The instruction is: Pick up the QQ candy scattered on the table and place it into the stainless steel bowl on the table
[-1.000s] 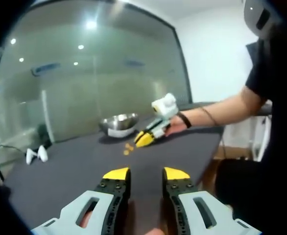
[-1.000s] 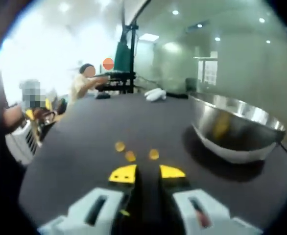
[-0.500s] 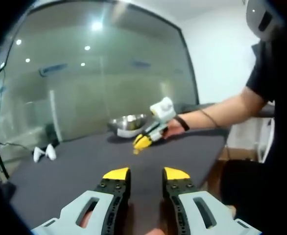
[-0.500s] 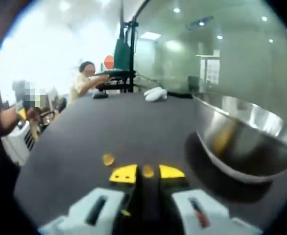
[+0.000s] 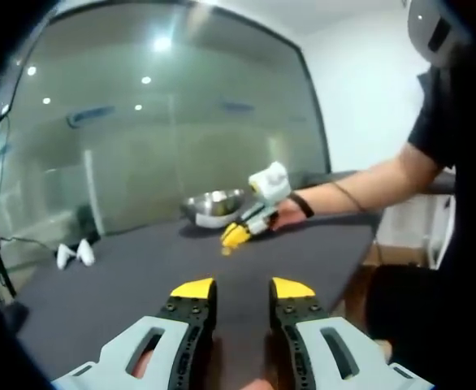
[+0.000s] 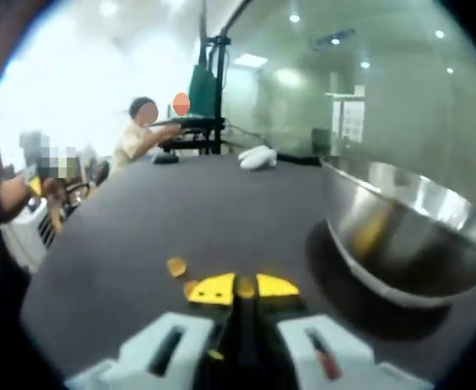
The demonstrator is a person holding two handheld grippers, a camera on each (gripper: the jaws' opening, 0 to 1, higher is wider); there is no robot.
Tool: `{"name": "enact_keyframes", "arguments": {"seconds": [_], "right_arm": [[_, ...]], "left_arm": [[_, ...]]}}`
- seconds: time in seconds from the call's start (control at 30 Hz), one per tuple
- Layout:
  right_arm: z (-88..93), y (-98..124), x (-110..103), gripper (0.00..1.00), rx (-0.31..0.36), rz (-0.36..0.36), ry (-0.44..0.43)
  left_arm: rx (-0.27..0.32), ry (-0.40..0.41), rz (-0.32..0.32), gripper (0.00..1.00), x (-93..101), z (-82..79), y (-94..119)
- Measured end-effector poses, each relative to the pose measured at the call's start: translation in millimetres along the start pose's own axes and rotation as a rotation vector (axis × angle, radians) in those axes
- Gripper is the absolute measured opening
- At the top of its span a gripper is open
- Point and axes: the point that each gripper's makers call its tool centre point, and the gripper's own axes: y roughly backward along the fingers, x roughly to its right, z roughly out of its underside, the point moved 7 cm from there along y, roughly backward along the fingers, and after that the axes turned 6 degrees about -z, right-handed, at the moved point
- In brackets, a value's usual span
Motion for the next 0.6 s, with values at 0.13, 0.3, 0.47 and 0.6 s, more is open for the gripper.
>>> {"name": "enact_keyframes", "arguments": {"seconds": [0.13, 0.3, 0.47, 0.6], "right_arm": [[-1.0, 1, 0, 0.09, -0.004, 0.01, 0.015], [-10.5, 10, -1, 0.09, 0.031, 0.032, 0.027], [-45.7, 36, -4, 0.09, 0.173, 0.038, 0.056], [-78.8, 56, 8, 0.09, 0.279, 0.098, 0.107]], "left_arm": [[0.0, -0.003, 0.007, 0.28, 2.4, 0.0, 0], [0.002, -0.002, 0.006, 0.28, 3.0, 0.8, 1], [0.006, 0.0, 0.011, 0.28, 4.0, 0.9, 1], [0.005, -0.003, 0.021, 0.28, 5.4, 1.4, -2]]}}
